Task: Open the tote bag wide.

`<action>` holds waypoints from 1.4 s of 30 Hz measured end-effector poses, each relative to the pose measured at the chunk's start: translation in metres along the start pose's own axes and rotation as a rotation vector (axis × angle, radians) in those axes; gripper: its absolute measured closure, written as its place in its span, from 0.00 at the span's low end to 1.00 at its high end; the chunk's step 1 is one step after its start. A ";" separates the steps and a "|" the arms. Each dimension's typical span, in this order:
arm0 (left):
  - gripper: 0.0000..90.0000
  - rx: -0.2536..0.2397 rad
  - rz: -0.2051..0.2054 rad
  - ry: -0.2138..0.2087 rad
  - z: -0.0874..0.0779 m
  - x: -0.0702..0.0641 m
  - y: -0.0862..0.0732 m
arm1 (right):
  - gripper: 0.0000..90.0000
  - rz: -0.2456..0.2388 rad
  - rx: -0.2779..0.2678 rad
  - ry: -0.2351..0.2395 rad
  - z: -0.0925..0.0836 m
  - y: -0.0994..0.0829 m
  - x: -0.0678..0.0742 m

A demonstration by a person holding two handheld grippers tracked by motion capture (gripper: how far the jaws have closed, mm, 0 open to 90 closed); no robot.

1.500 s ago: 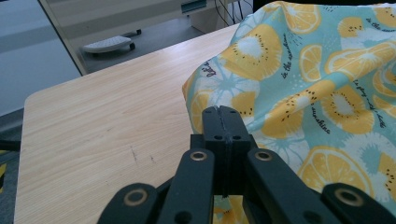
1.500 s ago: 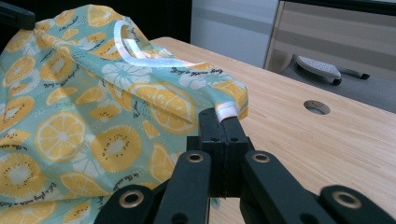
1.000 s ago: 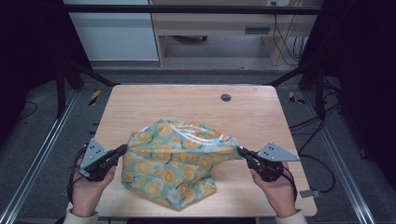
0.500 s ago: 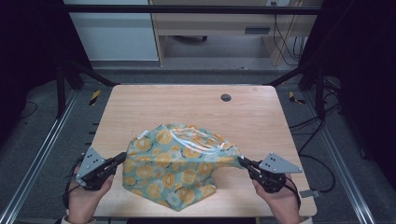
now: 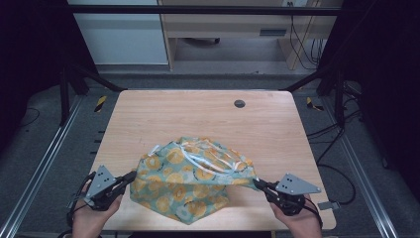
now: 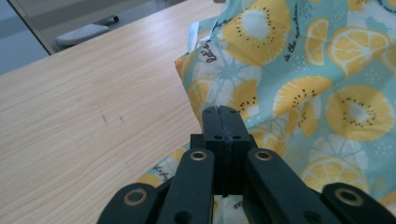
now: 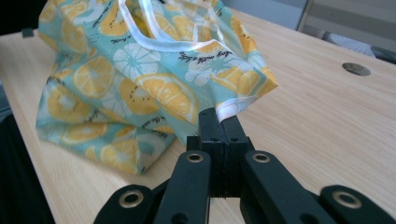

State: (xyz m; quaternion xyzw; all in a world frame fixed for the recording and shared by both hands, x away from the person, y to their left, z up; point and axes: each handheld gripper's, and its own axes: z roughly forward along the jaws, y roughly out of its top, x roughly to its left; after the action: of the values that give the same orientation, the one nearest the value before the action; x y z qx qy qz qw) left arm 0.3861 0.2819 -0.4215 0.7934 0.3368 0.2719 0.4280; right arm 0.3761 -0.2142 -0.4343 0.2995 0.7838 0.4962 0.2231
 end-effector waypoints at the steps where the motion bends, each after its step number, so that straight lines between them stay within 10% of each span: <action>1: 1.00 0.007 -0.002 -0.003 0.002 0.000 0.000 | 1.00 -0.004 0.006 0.004 0.000 -0.001 0.000; 24: 1.00 0.237 0.071 -0.019 0.031 -0.006 -0.016 | 1.00 -0.030 0.191 0.096 0.027 -0.017 -0.003; 42: 1.00 0.344 0.116 0.027 0.066 -0.001 -0.017 | 1.00 -0.037 0.310 0.062 0.055 -0.022 -0.010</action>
State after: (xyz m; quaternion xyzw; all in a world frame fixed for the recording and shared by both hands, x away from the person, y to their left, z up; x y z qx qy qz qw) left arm 0.4273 0.2552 -0.4680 0.8694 0.3376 0.2450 0.2650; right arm 0.4134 -0.1925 -0.4767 0.3002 0.8630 0.3740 0.1589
